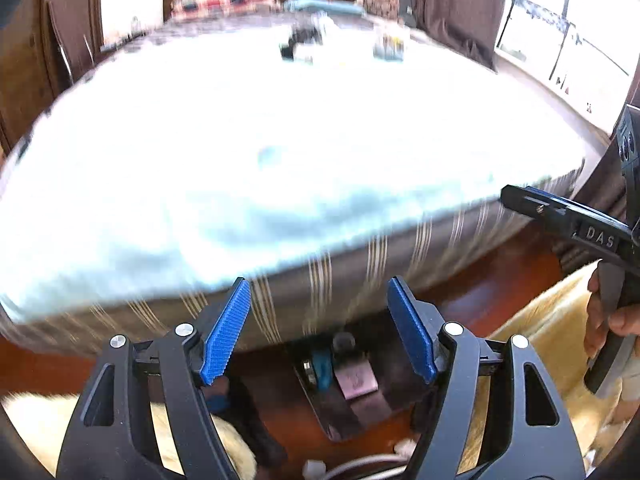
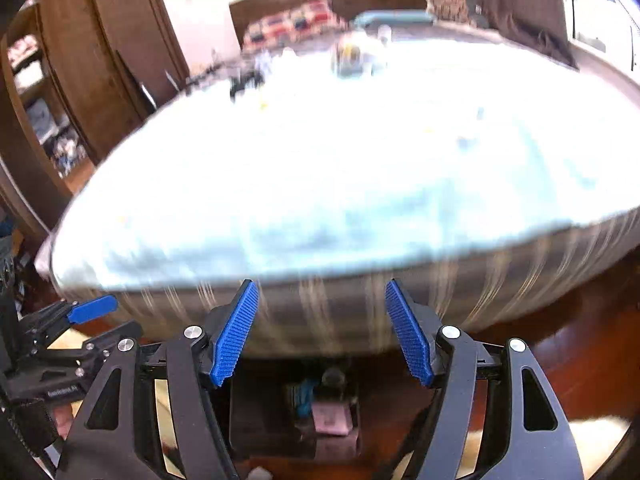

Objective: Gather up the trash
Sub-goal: 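Raise both open tools away from the bin, then grasp the grey plush toy with the right tool while the left tool grasps the black hair tie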

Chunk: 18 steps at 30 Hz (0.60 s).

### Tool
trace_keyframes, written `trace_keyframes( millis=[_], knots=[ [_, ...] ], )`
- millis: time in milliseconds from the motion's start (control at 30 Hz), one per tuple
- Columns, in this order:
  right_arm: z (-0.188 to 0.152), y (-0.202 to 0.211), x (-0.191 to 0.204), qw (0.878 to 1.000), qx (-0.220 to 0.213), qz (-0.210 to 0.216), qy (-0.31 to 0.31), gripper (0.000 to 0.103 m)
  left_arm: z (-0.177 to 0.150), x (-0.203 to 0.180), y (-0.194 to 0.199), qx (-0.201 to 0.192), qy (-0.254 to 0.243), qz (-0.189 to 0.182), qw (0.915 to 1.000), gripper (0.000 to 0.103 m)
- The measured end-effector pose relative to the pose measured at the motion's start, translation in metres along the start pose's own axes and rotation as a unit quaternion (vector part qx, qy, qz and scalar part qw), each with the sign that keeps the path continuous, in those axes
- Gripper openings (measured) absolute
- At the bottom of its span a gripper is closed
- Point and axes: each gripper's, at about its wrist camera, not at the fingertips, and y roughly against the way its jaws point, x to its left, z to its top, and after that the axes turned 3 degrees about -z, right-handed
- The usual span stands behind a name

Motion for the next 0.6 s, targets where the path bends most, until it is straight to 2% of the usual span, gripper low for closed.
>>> trace_keyframes(
  millis=[100, 200, 333, 467, 600],
  knots=[
    [0.033, 0.013, -0.007, 0.999, -0.035, -0.026, 0.019, 0.068, 0.027, 0.004, 0.012, -0.024, -0.009, 0.012, 0.9996, 0.067],
    [0.063, 0.018, -0.01, 0.998, -0.052, -0.03, 0.026, 0.068, 0.052, 0.01, 0.016, -0.039, -0.011, 0.016, 0.999, 0.067],
    [0.1, 0.008, -0.013, 0.997, -0.059, -0.033, 0.029, 0.068, 0.079, 0.014, 0.019, -0.058, -0.024, 0.025, 0.9977, 0.067],
    [0.122, -0.002, -0.009, 0.996, -0.071, -0.037, 0.036, 0.068, 0.114, 0.012, 0.018, -0.083, -0.047, 0.043, 0.9945, 0.067],
    [0.149, -0.022, -0.008, 0.996, -0.071, -0.03, 0.034, 0.069, 0.15, 0.013, 0.002, -0.091, -0.047, 0.039, 0.994, 0.067]
  ],
)
